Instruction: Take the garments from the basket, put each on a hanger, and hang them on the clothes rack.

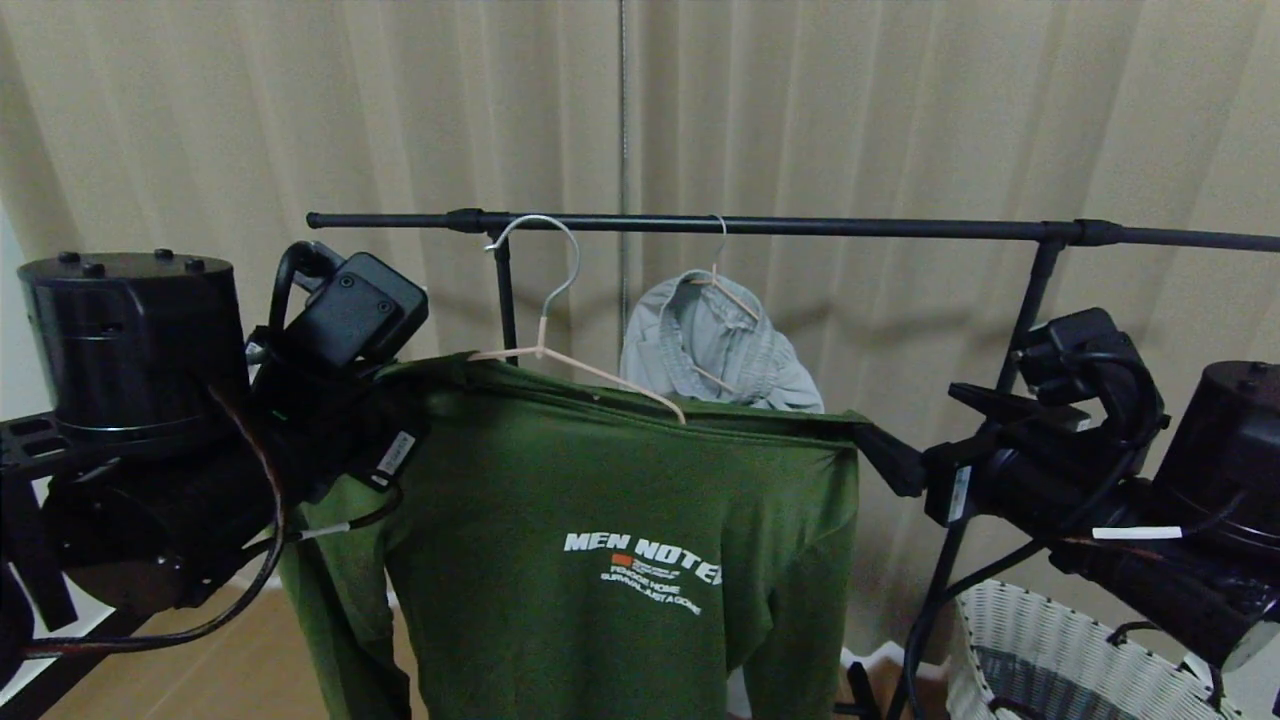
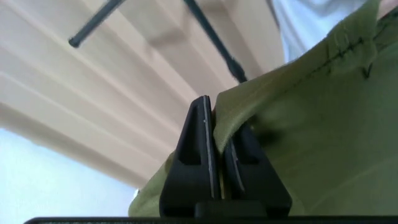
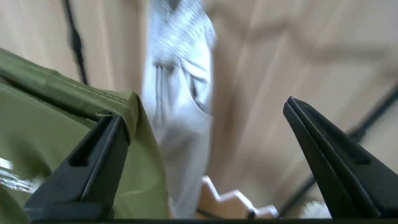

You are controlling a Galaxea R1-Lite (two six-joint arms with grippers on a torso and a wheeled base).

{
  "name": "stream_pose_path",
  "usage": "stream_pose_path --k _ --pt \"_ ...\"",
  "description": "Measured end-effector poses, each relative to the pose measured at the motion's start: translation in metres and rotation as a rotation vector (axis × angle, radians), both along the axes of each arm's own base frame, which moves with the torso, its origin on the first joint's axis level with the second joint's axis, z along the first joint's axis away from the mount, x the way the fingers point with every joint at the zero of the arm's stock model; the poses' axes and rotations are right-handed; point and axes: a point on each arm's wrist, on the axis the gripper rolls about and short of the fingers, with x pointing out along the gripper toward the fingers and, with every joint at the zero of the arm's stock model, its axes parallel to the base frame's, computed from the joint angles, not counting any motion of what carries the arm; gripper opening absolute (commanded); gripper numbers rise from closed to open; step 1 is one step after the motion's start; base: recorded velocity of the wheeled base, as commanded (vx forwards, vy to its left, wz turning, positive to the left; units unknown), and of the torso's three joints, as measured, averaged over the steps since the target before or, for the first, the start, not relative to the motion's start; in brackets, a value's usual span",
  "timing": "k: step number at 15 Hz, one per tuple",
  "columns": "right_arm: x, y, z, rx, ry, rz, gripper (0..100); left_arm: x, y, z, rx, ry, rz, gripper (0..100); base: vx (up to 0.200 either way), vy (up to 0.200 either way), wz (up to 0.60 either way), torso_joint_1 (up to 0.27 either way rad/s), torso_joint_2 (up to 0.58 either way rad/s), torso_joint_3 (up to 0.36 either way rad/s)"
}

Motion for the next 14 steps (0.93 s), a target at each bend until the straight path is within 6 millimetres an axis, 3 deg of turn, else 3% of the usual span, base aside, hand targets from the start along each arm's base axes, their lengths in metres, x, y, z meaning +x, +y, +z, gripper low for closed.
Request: stream_pose_path --k 5,9,14 --pt "-0.029 0.035 0.003 -0.064 0.025 0.321 100 0.004 -0.003 0.003 -0.032 -0.063 0.06 0 0.0 0.0 0.0 0.0 0.0 0.0" --pt "-0.025 0.053 0.021 -0.125 -0.034 0.406 100 0.005 -0.012 -0.001 -0.068 -0.066 0.058 0 0.0 0.0 0.0 0.0 0.0 0.0" --pt "-0.026 0.077 0.026 -0.173 -0.015 0.473 100 0.004 -0.018 -0.005 -0.068 -0.062 0.094 0 0.0 0.0 0.0 0.0 0.0 0.0"
